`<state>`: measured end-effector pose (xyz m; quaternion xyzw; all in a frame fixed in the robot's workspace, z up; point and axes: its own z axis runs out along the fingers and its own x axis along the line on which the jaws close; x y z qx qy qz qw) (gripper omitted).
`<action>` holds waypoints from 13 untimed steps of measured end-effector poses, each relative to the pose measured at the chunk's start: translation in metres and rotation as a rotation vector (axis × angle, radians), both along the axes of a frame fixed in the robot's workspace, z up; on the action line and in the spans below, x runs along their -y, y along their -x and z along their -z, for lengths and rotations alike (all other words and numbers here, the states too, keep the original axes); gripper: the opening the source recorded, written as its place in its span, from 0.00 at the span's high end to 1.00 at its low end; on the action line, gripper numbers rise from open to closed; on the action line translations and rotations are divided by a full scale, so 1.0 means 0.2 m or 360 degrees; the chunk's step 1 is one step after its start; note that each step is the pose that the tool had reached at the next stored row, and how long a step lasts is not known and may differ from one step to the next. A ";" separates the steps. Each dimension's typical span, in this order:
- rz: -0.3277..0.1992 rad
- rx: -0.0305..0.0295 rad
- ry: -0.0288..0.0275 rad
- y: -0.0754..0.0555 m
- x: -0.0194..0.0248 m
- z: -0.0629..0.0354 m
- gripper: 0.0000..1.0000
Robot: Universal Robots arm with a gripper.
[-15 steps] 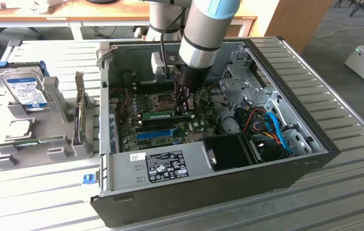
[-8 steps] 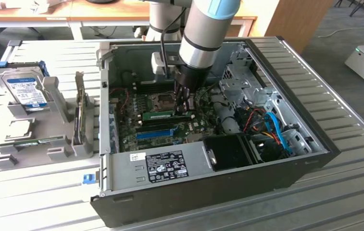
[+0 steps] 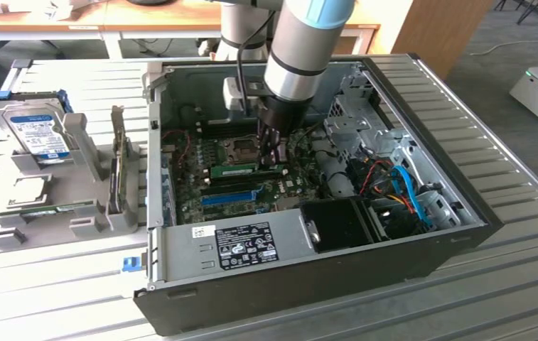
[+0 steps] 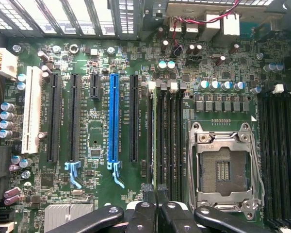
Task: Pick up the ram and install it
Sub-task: 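Insert the ram into the slot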
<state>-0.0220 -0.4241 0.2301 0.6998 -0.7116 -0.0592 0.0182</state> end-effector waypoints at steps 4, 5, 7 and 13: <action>-0.0001 0.00066 -0.00076 0.00 0.000 0.000 0.87; -0.0001 0.00078 -0.00095 0.00 0.000 0.000 0.87; -0.0001 0.00105 -0.00126 0.01 0.000 0.000 0.87; -0.0001 0.00246 -0.00291 0.01 0.001 0.000 0.87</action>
